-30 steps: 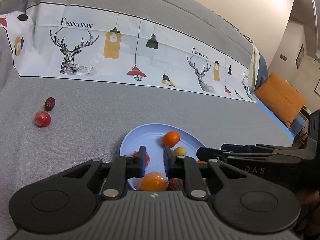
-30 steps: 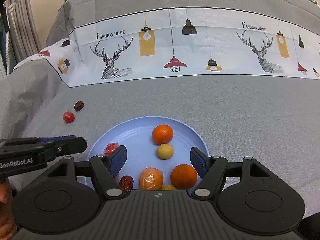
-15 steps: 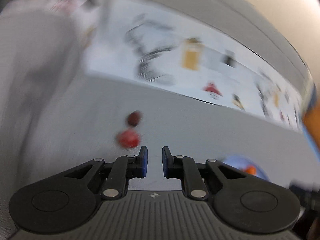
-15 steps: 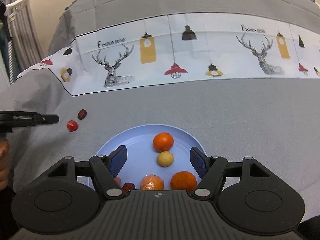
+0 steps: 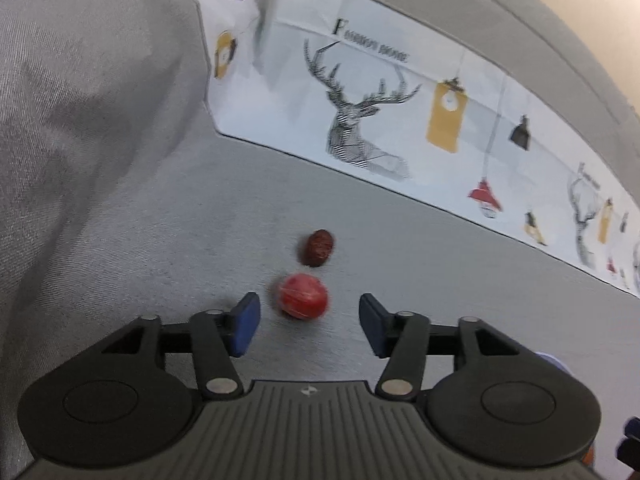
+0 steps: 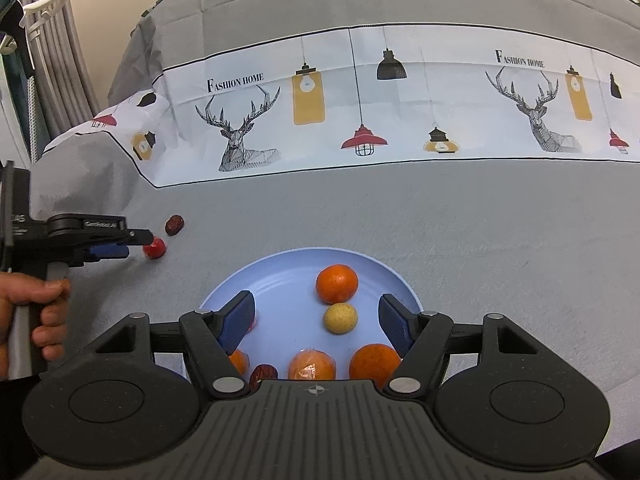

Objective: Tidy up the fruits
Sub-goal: 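Grasp the bagged red fruit with the left tool, then hold the red fruit with the left tool while the right tool grasps the red date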

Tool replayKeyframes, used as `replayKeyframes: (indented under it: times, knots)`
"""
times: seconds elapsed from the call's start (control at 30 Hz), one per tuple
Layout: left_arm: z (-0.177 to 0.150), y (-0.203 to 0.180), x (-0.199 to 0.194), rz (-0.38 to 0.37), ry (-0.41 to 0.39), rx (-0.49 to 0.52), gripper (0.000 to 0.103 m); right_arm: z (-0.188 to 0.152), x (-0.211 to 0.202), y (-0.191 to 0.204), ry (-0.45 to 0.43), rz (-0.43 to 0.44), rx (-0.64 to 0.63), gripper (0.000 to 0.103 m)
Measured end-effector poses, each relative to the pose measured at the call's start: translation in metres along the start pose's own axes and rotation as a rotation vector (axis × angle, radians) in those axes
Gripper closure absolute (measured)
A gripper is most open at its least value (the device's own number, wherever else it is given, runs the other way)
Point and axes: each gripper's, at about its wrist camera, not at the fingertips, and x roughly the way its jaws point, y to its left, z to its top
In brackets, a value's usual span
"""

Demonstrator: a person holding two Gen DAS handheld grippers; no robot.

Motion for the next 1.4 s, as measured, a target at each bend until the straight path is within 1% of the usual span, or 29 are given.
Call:
replayKeyframes:
  times: [0.1, 0.2, 0.37, 0.43, 0.5, 0.6, 0.7, 0.87, 0.97, 1.0, 1.03, 1.07, 1.13, 1.2, 1.4]
  knots:
    - [0.002, 0.005, 0.011, 0.023, 0.014, -0.009, 0.040, 0.000, 0.004, 0.001, 0.010, 0.000, -0.008, 0.033]
    - [0.002, 0.005, 0.020, 0.036, 0.020, 0.004, 0.040, -0.001, 0.007, 0.003, 0.020, 0.002, -0.013, 0.033]
    - [0.000, -0.008, 0.028, 0.044, -0.001, 0.098, 0.040, -0.002, 0.011, 0.008, 0.034, -0.001, -0.038, 0.033]
    - [-0.001, -0.013, 0.030, 0.053, -0.008, 0.134, 0.044, -0.002, 0.013, 0.010, 0.036, -0.007, -0.048, 0.033]
    - [-0.002, -0.014, 0.031, 0.055, -0.004, 0.149, 0.068, -0.001, 0.015, 0.010, 0.038, -0.013, -0.048, 0.033]
    - [0.000, -0.012, 0.027, 0.039, -0.001, 0.139, 0.069, -0.001, 0.016, 0.012, 0.039, -0.023, -0.049, 0.033]
    - [0.000, -0.012, 0.016, 0.028, -0.014, 0.139, 0.069, -0.002, 0.016, 0.014, 0.033, -0.033, -0.059, 0.033]
    - [0.004, -0.011, -0.019, -0.018, -0.068, 0.099, 0.069, -0.004, 0.011, 0.015, 0.018, -0.052, -0.064, 0.034]
    - [0.005, -0.011, -0.047, -0.067, -0.099, 0.077, 0.069, -0.006, 0.006, 0.015, 0.006, -0.061, -0.059, 0.039]
    - [0.004, -0.011, -0.056, -0.081, -0.109, 0.081, 0.069, -0.006, 0.004, 0.015, 0.000, -0.064, -0.056, 0.043]
    - [0.002, -0.012, -0.068, -0.097, -0.120, 0.095, 0.069, -0.006, 0.001, 0.016, -0.005, -0.064, -0.053, 0.050]
    - [0.001, -0.014, -0.077, -0.108, -0.129, 0.112, 0.069, -0.006, -0.002, 0.016, -0.010, -0.061, -0.047, 0.054]
    - [-0.003, -0.016, -0.096, -0.133, -0.143, 0.149, 0.069, -0.006, -0.009, 0.018, -0.021, -0.048, -0.038, 0.069]
    - [-0.008, -0.018, -0.115, -0.160, -0.148, 0.187, 0.069, -0.005, -0.016, 0.020, -0.037, -0.030, -0.039, 0.077]
    - [-0.031, -0.020, -0.159, -0.231, -0.148, 0.285, 0.069, 0.003, -0.037, 0.030, -0.072, -0.003, -0.047, 0.077]
